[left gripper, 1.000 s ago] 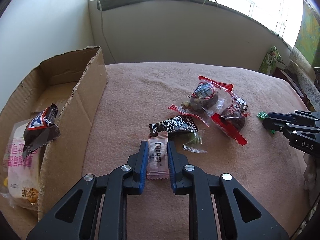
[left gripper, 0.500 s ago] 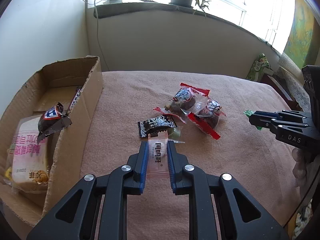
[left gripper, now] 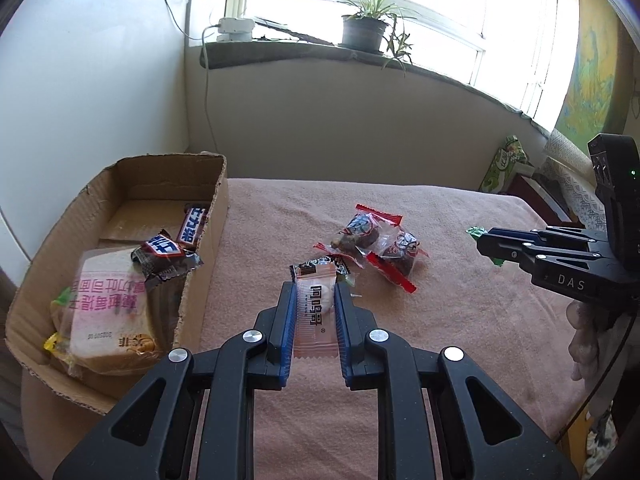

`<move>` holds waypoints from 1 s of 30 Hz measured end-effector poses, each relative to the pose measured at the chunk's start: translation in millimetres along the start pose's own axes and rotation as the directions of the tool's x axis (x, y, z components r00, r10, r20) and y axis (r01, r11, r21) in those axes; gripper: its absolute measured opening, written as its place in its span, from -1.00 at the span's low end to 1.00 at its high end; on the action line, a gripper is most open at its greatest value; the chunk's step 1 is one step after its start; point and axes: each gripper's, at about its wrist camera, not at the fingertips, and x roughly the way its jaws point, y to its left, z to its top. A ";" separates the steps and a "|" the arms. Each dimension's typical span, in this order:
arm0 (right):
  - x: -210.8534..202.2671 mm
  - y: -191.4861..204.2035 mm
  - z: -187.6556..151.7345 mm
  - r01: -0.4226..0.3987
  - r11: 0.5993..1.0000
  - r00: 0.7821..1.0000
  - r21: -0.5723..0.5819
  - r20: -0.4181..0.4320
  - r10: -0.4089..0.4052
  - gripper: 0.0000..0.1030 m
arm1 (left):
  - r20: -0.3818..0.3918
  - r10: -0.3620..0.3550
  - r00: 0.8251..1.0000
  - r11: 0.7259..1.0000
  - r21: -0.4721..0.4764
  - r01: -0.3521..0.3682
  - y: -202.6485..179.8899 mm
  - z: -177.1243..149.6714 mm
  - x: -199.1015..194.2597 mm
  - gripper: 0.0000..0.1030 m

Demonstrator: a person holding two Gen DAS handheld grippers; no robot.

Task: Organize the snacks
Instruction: 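Carry the green packet and pink candy into the box with both tools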

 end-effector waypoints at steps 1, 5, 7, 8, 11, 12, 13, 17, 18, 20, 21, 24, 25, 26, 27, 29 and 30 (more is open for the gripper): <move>-2.0 4.1 2.1 -0.003 1.000 1.000 -0.005 0.006 0.003 -0.58 | 0.006 0.001 1.000 1.000 -0.003 -0.001 1.8 0.6 -2.3 -0.67; -7.1 21.9 11.4 -0.019 0.999 0.999 -0.026 0.027 0.020 -0.58 | 0.023 0.004 1.000 1.000 -0.015 -0.003 10.0 1.9 -11.0 -0.67; -10.3 31.0 15.4 -0.028 0.999 0.999 -0.035 0.038 0.029 -0.58 | 0.032 0.007 0.999 1.000 -0.018 -0.007 14.1 2.2 -16.6 -0.67; -11.7 35.5 17.1 -0.034 0.999 0.998 -0.039 0.043 0.036 -0.58 | 0.038 0.010 0.999 1.000 -0.020 -0.010 16.4 2.5 -19.5 -0.67; -12.0 50.5 23.7 -0.052 0.997 0.997 -0.054 0.054 0.055 -0.58 | 0.058 0.022 0.998 0.999 -0.031 -0.021 24.7 2.8 -28.8 -0.67; -11.7 55.9 25.5 -0.057 0.997 0.997 -0.060 0.056 0.060 -0.58 | 0.064 0.027 0.998 0.999 -0.038 -0.025 28.0 2.5 -32.1 -0.67; -11.5 61.2 27.5 -0.062 0.996 0.996 -0.068 0.058 0.066 -0.58 | 0.068 0.031 0.997 0.999 -0.045 -0.028 32.1 2.4 -34.5 -0.67; -9.6 84.1 34.7 -0.085 0.992 0.994 -0.098 0.063 0.092 -0.58 | 0.084 0.056 0.995 0.996 -0.072 -0.050 48.3 1.0 -43.4 -0.67; -8.3 90.0 36.5 -0.092 0.990 0.993 -0.107 0.064 0.099 -0.58 | 0.086 0.062 0.994 0.995 -0.077 -0.055 52.2 0.7 -45.0 -0.67; -6.0 101.2 40.6 -0.105 0.987 0.991 -0.120 0.065 0.114 -0.58 | 0.090 0.073 0.993 0.994 -0.088 -0.066 60.5 0.2 -48.2 -0.67; -4.8 106.3 42.2 -0.112 0.986 0.990 -0.126 0.066 0.121 -0.58 | 0.092 0.080 0.993 0.993 -0.093 -0.071 64.6 -0.1 -49.6 -0.67; 0.1 122.1 47.7 -0.133 0.981 0.987 -0.142 0.066 0.143 -0.58 | 0.096 0.096 0.991 0.990 -0.112 -0.085 77.1 -0.9 -52.5 -0.67; 2.2 126.7 49.8 -0.139 0.979 0.987 -0.147 0.066 0.150 -0.58 | 0.097 0.102 0.990 0.989 -0.117 -0.091 81.1 -1.2 -52.9 -0.67; 4.7 131.3 52.0 -0.146 0.978 0.986 -0.152 0.064 0.157 -0.58 | 0.098 0.108 0.989 0.988 -0.123 -0.095 85.0 -1.2 -53.2 -0.67; 7.2 135.7 54.2 -0.153 0.976 0.984 -0.155 0.062 0.164 -0.58 | 0.098 0.113 0.989 0.987 -0.128 -0.100 89.0 -1.1 -53.3 -0.67; 11.7 144.9 58.4 -0.165 0.972 0.982 -0.166 0.059 0.177 -0.58 | 0.099 0.121 0.988 0.985 -0.138 -0.107 96.4 -0.9 -53.4 -0.67; 14.3 149.5 60.6 -0.169 0.970 0.982 -0.172 0.058 0.181 -0.58 | 0.100 0.125 0.987 0.984 -0.141 -0.111 99.5 -0.8 -53.4 -0.67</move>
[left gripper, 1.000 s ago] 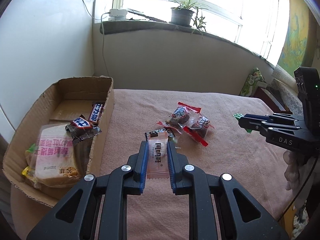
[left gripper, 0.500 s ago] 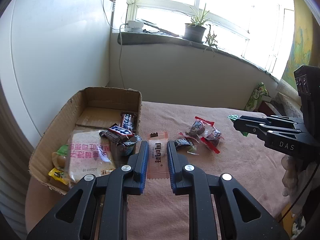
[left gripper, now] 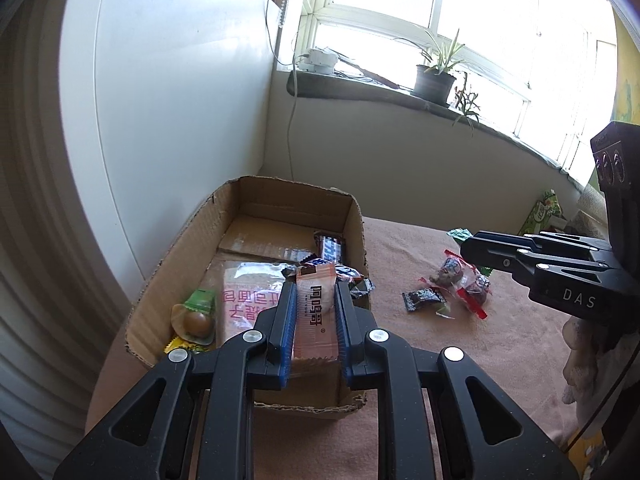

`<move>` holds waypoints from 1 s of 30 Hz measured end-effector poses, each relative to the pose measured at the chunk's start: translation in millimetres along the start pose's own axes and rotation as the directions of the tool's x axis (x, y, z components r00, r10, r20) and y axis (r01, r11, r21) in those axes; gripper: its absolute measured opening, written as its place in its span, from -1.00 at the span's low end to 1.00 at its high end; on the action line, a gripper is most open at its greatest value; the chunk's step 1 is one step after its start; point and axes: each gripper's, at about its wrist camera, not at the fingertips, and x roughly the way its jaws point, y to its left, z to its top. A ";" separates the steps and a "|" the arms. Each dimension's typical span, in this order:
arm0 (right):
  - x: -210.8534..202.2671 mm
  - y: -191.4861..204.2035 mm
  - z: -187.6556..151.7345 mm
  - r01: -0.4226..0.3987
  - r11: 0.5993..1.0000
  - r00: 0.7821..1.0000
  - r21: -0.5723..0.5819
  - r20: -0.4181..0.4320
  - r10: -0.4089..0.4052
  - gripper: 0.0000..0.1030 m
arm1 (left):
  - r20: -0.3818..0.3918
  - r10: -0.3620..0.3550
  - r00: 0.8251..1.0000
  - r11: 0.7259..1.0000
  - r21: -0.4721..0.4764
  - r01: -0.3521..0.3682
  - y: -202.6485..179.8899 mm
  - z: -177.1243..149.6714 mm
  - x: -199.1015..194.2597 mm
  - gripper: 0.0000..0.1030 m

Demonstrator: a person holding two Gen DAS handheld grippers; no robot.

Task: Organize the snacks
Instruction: 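Carry the green packet and pink candy into the box with both tools, then open both tools to drop the candies into the box and withdraw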

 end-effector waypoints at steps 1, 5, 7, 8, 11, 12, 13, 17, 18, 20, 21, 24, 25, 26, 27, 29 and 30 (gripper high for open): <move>3.6 3.5 2.9 -0.005 1.000 1.000 -0.006 -0.001 0.005 -0.58 | 0.001 0.003 1.000 1.000 -0.004 -0.003 3.2 0.5 0.4 -0.67; 18.4 14.7 15.6 -0.028 0.999 1.000 -0.015 -0.009 0.028 -0.58 | 0.002 0.016 1.000 1.000 -0.012 -0.016 14.7 2.5 2.7 -0.67; 26.5 19.5 21.6 -0.036 0.999 0.999 -0.021 -0.013 0.036 -0.58 | 0.001 0.020 1.000 1.000 -0.015 -0.020 19.0 3.7 4.7 -0.67; 29.9 22.0 24.5 -0.038 0.999 0.999 -0.025 -0.014 0.038 -0.58 | 0.001 0.022 1.000 1.000 -0.018 -0.022 21.1 4.4 5.7 -0.67; 40.5 28.0 32.2 -0.052 0.998 0.998 -0.033 -0.021 0.051 -0.58 | -0.002 0.026 1.000 0.999 -0.024 -0.026 26.5 6.9 9.5 -0.67; 44.2 29.8 34.3 -0.055 0.998 0.998 -0.037 -0.024 0.054 -0.58 | -0.003 0.028 1.000 0.999 -0.024 -0.028 27.9 7.7 10.9 -0.67; 47.9 31.7 36.4 -0.056 0.998 0.998 -0.040 -0.026 0.055 -0.58 | -0.003 0.029 1.000 0.999 -0.024 -0.029 29.4 8.7 12.2 -0.67; 63.4 37.0 43.6 -0.071 0.996 0.997 -0.044 -0.040 0.069 -0.58 | -0.005 0.034 0.999 0.999 -0.032 -0.035 36.0 12.2 17.8 -0.67; 67.3 37.7 45.2 -0.075 0.996 0.996 -0.043 -0.044 0.073 -0.58 | -0.006 0.035 0.999 0.999 -0.035 -0.035 37.3 12.9 19.1 -0.67; 74.6 38.8 48.0 -0.081 0.996 0.996 -0.041 -0.050 0.079 -0.58 | -0.006 0.036 0.999 0.999 -0.039 -0.037 40.1 14.2 21.4 -0.67; 78.2 39.3 49.7 -0.083 0.996 0.995 -0.041 -0.053 0.081 -0.58 | -0.007 0.038 0.999 0.998 -0.042 -0.038 41.7 14.9 22.9 -0.67; 88.4 41.1 54.0 -0.095 0.995 0.994 -0.039 -0.063 0.092 -0.58 | -0.010 0.042 0.999 0.998 -0.048 -0.043 45.0 15.4 25.4 -0.67; 90.4 41.8 54.8 -0.100 0.994 0.993 -0.037 -0.066 0.097 -0.58 | -0.012 0.044 0.999 0.998 -0.049 -0.044 46.3 15.8 26.7 -0.67; 93.1 43.0 55.7 -0.103 0.994 0.993 -0.037 -0.069 0.100 -0.58 | -0.013 0.046 0.999 0.998 -0.049 -0.046 47.0 15.9 27.4 -0.67; 95.3 43.6 56.6 -0.104 0.994 0.992 -0.037 -0.070 0.101 -0.58 | -0.013 0.047 0.999 0.998 -0.052 -0.048 47.6 15.9 28.0 -0.67; 98.7 44.4 57.5 -0.108 0.994 0.992 -0.033 -0.072 0.105 -0.57 | -0.015 0.046 0.999 0.997 -0.057 -0.047 48.5 15.7 28.8 -0.66; 100.5 43.9 57.9 -0.113 0.993 0.991 -0.028 -0.076 0.110 -0.57 | -0.017 0.047 0.999 0.997 -0.058 -0.048 48.5 15.6 29.2 -0.66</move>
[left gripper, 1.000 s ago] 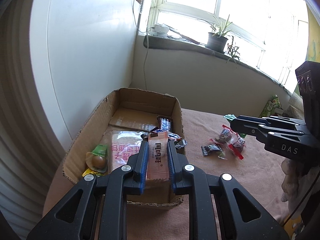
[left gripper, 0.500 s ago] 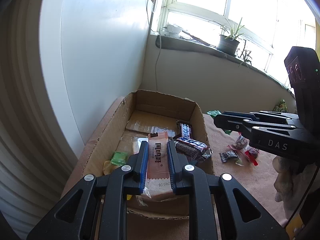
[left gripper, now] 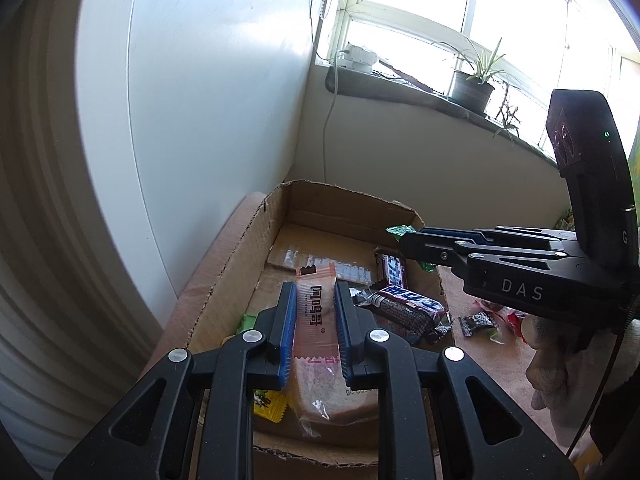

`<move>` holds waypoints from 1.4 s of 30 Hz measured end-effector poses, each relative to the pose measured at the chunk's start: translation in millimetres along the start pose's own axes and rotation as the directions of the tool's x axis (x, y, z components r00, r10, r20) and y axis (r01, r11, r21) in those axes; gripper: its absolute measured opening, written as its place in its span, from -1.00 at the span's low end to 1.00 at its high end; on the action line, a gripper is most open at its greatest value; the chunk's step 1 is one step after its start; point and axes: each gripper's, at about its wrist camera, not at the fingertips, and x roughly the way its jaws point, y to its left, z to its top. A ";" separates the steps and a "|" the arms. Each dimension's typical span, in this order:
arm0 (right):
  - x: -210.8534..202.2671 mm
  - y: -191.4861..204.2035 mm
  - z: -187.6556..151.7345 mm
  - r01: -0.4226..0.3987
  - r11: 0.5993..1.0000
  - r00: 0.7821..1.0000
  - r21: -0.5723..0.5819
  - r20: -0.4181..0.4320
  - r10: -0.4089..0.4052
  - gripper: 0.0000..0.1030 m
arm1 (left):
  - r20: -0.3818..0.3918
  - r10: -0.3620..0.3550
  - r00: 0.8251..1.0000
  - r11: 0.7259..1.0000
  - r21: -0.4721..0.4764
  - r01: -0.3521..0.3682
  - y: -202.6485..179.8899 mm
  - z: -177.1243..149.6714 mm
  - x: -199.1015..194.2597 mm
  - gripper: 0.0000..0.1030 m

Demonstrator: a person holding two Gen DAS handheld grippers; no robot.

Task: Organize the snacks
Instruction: 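Open both tools to drop the candies into the box and withdraw, then reach the right tool to the red-trimmed bagged pastries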

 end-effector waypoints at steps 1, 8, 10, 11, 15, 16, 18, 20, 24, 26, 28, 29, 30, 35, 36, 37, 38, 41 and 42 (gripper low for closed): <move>1.2 -0.8 0.3 -0.008 1.000 1.000 0.005 -0.002 0.008 -0.57 | 0.000 0.001 1.000 1.000 -0.001 -0.001 0.1 0.0 0.5 -0.66; 2.6 -4.1 0.7 -0.013 1.000 1.000 0.019 0.001 0.013 -0.43 | -0.004 0.014 1.000 1.000 0.004 -0.014 -1.4 -0.2 1.4 -0.39; 0.6 -5.3 0.7 -0.001 1.000 1.000 0.026 0.011 0.001 0.08 | 0.003 0.025 1.000 1.000 0.001 -0.025 -0.9 -0.3 0.4 -0.25; -1.4 -6.0 1.0 0.004 1.000 1.000 0.029 0.021 -0.004 0.16 | 0.003 0.028 1.000 1.000 0.001 -0.028 -0.8 -0.4 0.0 -0.19; -9.8 -6.5 1.3 0.026 0.999 0.999 0.031 0.045 -0.027 0.39 | 0.005 0.053 0.999 0.999 0.003 -0.053 -1.7 -1.4 -2.4 0.16; -11.3 -6.7 1.2 0.033 0.999 0.998 0.030 0.046 -0.034 0.46 | 0.006 0.056 0.998 0.998 0.003 -0.056 -2.1 -1.4 -3.2 0.16; -14.6 -8.4 0.6 0.042 0.999 0.998 0.033 0.051 -0.043 0.65 | 0.004 0.070 0.998 0.998 0.006 -0.070 -3.2 -1.6 -4.5 0.33; -19.0 -10.8 -0.3 0.052 0.998 0.997 0.038 0.062 -0.054 0.73 | 0.007 0.093 0.996 0.996 0.008 -0.093 -5.1 -1.8 -5.9 0.46; -27.7 -16.4 -2.2 0.065 0.997 0.995 0.049 0.067 -0.068 0.74 | -0.001 0.115 0.993 0.993 0.007 -0.115 -7.2 -2.0 -7.6 0.48; -33.9 -20.3 -4.6 0.073 0.996 0.995 0.053 0.070 -0.077 0.74 | -0.001 0.121 0.993 0.993 0.008 -0.121 -9.4 -2.6 -9.3 0.53; -41.9 -26.4 -8.2 0.081 0.995 0.993 0.061 0.076 -0.086 0.74 | 0.005 0.115 0.993 0.993 0.003 -0.115 -12.0 -3.3 -12.4 0.54; -46.8 -30.9 -10.6 0.085 0.994 0.993 0.068 0.080 -0.090 0.74 | 0.005 0.110 0.994 0.994 -0.001 -0.110 -13.6 -3.6 -13.2 0.54; -51.7 -36.2 -13.2 0.089 0.993 0.992 0.078 0.084 -0.095 0.74 | 0.006 0.106 0.994 0.994 -0.002 -0.106 -15.5 -3.8 -13.8 0.54; -76.8 -69.4 -30.2 0.111 0.984 0.988 0.137 0.090 -0.124 0.74 | 0.018 0.076 0.997 0.997 -0.001 -0.076 -29.6 -3.6 -16.0 0.54; -81.5 -76.2 -34.2 0.119 0.982 0.987 0.146 0.090 -0.133 0.74 | 0.021 0.068 0.997 0.998 0.004 -0.068 -33.7 -3.8 -16.5 0.54; -85.8 -83.0 -38.0 0.125 0.980 0.986 0.156 0.088 -0.140 0.74 | 0.023 0.061 0.998 0.998 0.011 -0.061 -38.1 -3.9 -16.7 0.54; -90.3 -89.9 -42.2 0.130 0.977 0.985 0.167 0.087 -0.146 0.74 | 0.024 0.055 0.998 0.998 0.019 -0.056 -42.7 -4.0 -16.4 0.54; -101.3 -109.1 -53.6 0.147 0.970 0.983 0.193 0.079 -0.164 0.74 | 0.026 0.032 0.999 0.999 0.031 -0.033 -55.9 -4.9 -15.6 0.54; -103.8 -114.9 -57.5 0.156 0.967 0.982 0.200 0.074 -0.174 0.74 | 0.026 0.024 0.999 0.999 0.038 -0.025 -61.6 -5.5 -15.0 0.54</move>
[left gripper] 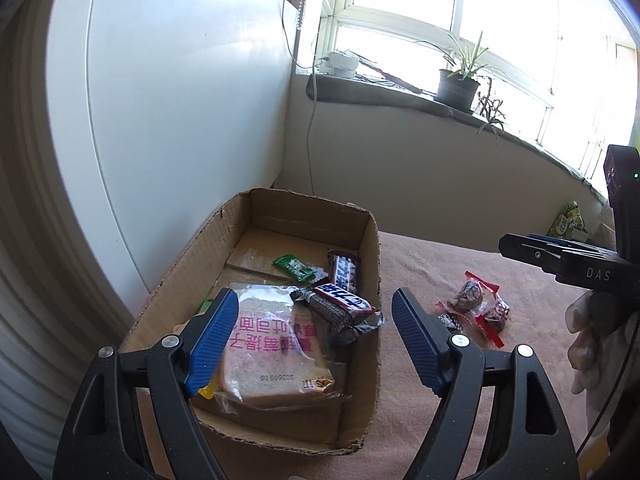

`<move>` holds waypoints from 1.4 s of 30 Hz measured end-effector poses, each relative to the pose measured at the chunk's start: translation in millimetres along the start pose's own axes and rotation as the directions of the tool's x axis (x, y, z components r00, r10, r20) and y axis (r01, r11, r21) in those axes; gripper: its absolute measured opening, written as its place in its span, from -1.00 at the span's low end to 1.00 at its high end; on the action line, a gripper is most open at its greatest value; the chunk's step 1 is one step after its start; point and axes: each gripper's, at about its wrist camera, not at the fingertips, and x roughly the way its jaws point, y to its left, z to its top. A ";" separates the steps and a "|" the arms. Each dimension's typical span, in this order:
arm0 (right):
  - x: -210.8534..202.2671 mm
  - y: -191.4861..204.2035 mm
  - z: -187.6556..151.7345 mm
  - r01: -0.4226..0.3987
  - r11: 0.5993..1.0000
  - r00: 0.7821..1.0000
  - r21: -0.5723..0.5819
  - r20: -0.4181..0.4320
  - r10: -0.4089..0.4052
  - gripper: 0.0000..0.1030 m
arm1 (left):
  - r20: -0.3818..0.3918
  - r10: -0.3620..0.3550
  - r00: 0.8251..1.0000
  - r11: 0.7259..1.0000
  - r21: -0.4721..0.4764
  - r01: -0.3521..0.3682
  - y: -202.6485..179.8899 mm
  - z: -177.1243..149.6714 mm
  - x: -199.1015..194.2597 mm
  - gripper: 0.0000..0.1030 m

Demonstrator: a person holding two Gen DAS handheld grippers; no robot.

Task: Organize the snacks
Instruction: 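Reach the right tool to the red-trimmed bagged pastries, then grasp a red-trimmed pastry with the right tool while the left tool grasps the clear candy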

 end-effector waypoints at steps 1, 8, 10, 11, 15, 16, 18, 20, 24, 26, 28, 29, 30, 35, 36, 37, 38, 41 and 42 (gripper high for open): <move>-1.3 -6.6 -2.6 0.009 1.000 1.000 0.007 -0.004 -0.009 0.74 | -0.001 -0.008 1.000 1.000 0.007 0.008 -5.5 -0.4 0.5 0.54; 1.4 -48.6 -21.0 0.032 0.997 0.997 0.065 -0.068 -0.028 0.74 | -0.026 -0.073 0.997 0.995 0.069 0.075 -46.8 -5.7 8.6 0.54; 3.6 -57.8 -27.1 0.023 0.996 0.996 0.083 -0.083 -0.016 0.74 | -0.039 -0.097 0.995 0.991 0.087 0.100 -59.3 -8.9 10.9 0.53; 4.2 -61.7 -30.3 0.015 0.996 0.996 0.092 -0.091 -0.007 0.74 | -0.045 -0.109 0.993 0.989 0.096 0.112 -65.8 -10.6 12.2 0.53; 9.7 -69.5 -43.9 0.000 0.995 0.992 0.096 -0.125 0.012 0.74 | -0.082 -0.155 0.985 0.977 0.134 0.165 -92.0 -19.2 18.4 0.24; 11.2 -70.3 -47.2 -0.003 0.995 0.991 0.098 -0.135 0.017 0.74 | -0.095 -0.166 0.982 0.974 0.138 0.178 -97.1 -21.6 21.4 0.20; 14.1 -71.8 -52.8 -0.008 0.994 0.989 0.105 -0.148 0.023 0.74 | -0.128 -0.192 0.973 0.968 0.139 0.209 -105.6 -26.5 30.2 -0.03; 16.8 -74.1 -57.6 -0.013 0.993 0.987 0.119 -0.157 0.032 0.73 | -0.163 -0.209 0.964 0.963 0.134 0.232 -112.5 -31.1 40.7 -0.09; 24.4 -79.8 -63.7 -0.047 0.985 0.980 0.168 -0.182 0.078 0.53 | -0.217 -0.229 0.949 0.957 0.129 0.261 -122.8 -38.4 60.6 -0.23; 29.8 -81.7 -65.4 -0.068 0.978 0.976 0.199 -0.192 0.107 0.52 | -0.240 -0.234 0.942 0.955 0.126 0.269 -125.7 -39.7 70.9 -0.23; 35.5 -82.6 -66.5 -0.081 0.971 0.971 0.224 -0.201 0.128 0.52 | -0.258 -0.234 0.937 0.955 0.120 0.272 -127.1 -41.4 79.6 -0.23; 38.1 -83.1 -67.0 -0.081 0.970 0.970 0.231 -0.204 0.130 0.52 | -0.263 -0.233 0.936 0.956 0.117 0.271 -127.4 -41.2 83.7 -0.23; 40.9 -83.3 -66.9 -0.079 0.968 0.969 0.238 -0.208 0.130 0.52 | -0.267 -0.233 0.935 0.956 0.113 0.271 -127.8 -40.8 87.7 -0.23; 53.2 -84.8 -64.8 -0.079 0.959 0.965 0.271 -0.220 0.141 0.51 | -0.278 -0.225 0.934 0.957 0.116 0.266 -131.4 -38.8 102.5 -0.27; 54.5 -84.6 -64.3 -0.077 0.959 0.965 0.272 -0.220 0.140 0.49 | -0.282 -0.224 0.933 0.957 0.117 0.266 -131.4 -39.6 104.7 -0.32; 55.4 -84.6 -63.5 -0.073 0.960 0.966 0.270 -0.221 0.135 0.41 | -0.286 -0.224 0.932 0.957 0.117 0.266 -132.6 -39.7 107.1 -0.32; 56.9 -84.2 -63.0 -0.067 0.961 0.966 0.267 -0.225 0.130 0.36 | -0.289 -0.225 0.931 0.956 0.118 0.268 -133.9 -39.6 108.8 -0.34; 61.3 -86.0 -62.7 -0.058 0.962 0.963 0.267 -0.239 0.125 0.22 | -0.295 -0.229 0.928 0.953 0.125 0.275 -139.2 -40.0 112.1 -0.35; 61.5 -85.9 -62.7 -0.058 0.963 0.963 0.263 -0.240 0.124 0.22 | -0.296 -0.228 0.928 0.952 0.133 0.276 -141.6 -40.5 112.6 -0.39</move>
